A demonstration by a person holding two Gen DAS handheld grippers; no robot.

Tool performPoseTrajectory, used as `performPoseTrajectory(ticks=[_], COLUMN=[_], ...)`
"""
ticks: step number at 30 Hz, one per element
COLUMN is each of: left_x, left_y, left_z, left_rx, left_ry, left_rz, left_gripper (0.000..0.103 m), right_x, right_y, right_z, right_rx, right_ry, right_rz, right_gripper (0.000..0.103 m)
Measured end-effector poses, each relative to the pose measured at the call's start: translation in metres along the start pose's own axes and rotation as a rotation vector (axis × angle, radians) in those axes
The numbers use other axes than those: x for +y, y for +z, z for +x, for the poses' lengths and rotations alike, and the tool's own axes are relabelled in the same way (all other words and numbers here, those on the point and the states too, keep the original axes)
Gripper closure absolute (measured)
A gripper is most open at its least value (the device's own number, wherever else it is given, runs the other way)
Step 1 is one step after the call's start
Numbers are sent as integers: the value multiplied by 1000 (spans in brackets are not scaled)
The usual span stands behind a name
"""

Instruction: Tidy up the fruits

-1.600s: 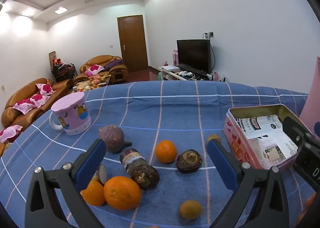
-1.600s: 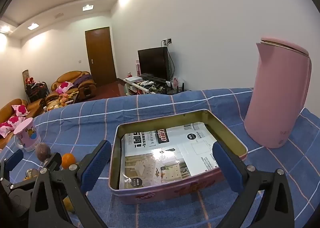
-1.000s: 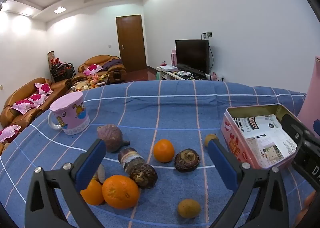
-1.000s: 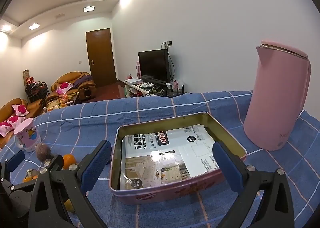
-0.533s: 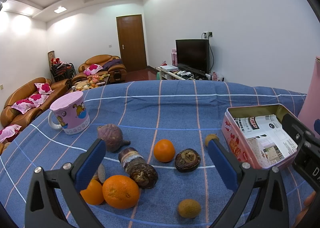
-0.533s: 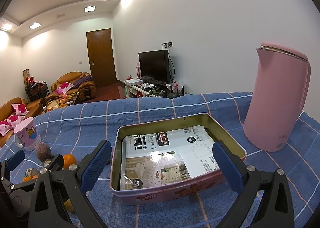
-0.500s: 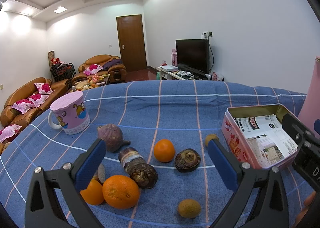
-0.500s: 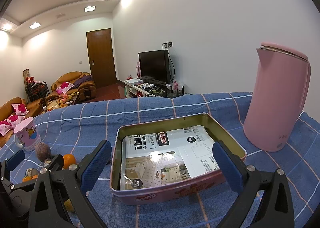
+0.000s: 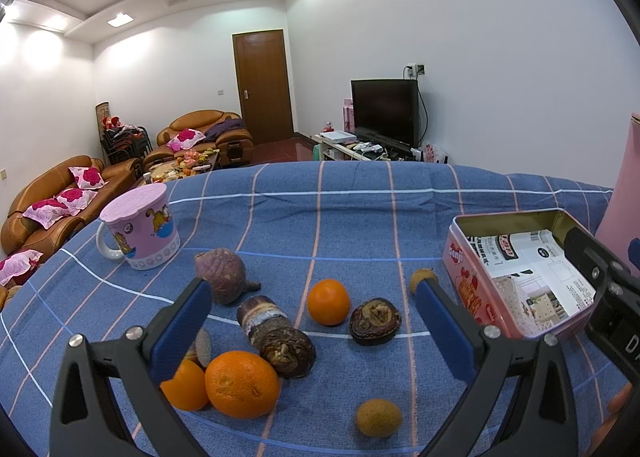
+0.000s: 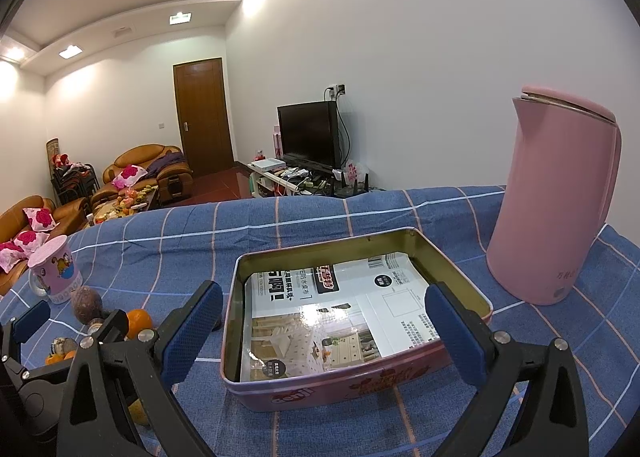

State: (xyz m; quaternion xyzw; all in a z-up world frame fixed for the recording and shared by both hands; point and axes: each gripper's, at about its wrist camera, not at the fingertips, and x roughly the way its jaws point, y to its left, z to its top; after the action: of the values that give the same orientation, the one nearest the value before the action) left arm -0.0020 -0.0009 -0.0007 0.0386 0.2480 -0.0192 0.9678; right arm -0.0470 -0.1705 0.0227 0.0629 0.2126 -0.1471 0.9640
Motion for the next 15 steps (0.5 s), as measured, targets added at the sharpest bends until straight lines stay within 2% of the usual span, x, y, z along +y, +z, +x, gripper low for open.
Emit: performPoseTrajectory(ticks=[15], left_x=[0], left_y=[0], left_z=[0], left_rx=[0], left_ry=[0], left_rz=[0], left_gripper=[0], right_x=[0], right_y=[0], right_z=[1], right_rx=[-1], right_ry=[1], right_rz=[0], right_gripper=[1])
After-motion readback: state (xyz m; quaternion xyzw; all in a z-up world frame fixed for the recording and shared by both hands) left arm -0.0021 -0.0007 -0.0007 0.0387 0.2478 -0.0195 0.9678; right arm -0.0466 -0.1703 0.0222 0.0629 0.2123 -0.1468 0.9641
